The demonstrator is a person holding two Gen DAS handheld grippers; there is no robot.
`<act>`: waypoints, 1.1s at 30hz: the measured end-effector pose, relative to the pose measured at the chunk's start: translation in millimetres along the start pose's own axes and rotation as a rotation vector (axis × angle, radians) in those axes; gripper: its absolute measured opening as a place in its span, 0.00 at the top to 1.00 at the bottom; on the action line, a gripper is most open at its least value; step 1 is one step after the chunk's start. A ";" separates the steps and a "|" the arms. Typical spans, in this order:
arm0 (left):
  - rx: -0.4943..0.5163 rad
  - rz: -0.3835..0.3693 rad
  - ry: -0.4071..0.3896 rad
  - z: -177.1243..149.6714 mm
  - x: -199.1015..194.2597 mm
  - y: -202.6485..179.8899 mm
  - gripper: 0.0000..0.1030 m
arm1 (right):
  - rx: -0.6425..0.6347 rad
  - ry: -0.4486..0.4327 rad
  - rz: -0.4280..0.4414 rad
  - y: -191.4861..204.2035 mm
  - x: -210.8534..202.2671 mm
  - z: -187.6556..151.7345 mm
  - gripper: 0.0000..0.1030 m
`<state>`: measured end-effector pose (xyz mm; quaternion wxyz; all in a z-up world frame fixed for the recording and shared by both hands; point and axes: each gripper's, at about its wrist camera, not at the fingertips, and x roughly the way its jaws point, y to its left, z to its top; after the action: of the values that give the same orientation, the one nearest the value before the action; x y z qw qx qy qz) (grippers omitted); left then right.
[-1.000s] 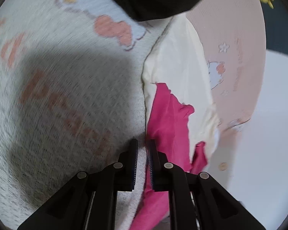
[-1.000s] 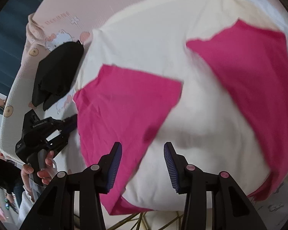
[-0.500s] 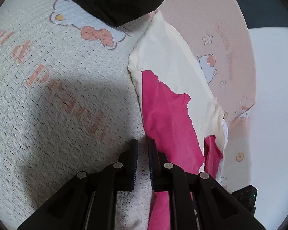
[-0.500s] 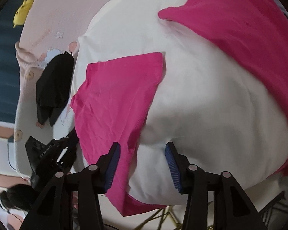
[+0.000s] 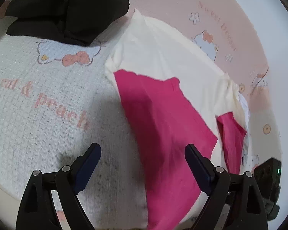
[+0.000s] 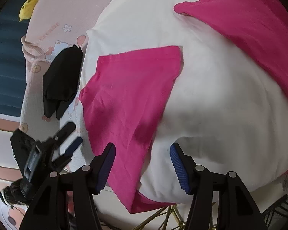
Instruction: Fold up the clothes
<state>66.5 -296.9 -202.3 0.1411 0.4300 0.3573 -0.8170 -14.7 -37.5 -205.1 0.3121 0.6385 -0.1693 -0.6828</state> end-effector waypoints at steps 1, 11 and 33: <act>0.002 0.021 -0.002 0.7 -0.6 0.7 0.13 | 0.006 -0.003 0.004 -0.5 -0.9 1.1 0.43; 0.085 0.149 -0.068 35.7 -7.0 -12.1 0.13 | 0.037 -0.102 -0.020 -5.8 -13.7 27.4 0.43; 0.461 0.162 0.173 127.5 104.7 -72.2 0.44 | -0.012 -0.291 -0.057 -3.8 8.5 70.3 0.43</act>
<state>-110.9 -327.9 -205.2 0.0732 0.5464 0.1366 -0.8230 -84.1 -51.9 -205.0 0.2686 0.5353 -0.1905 -0.7778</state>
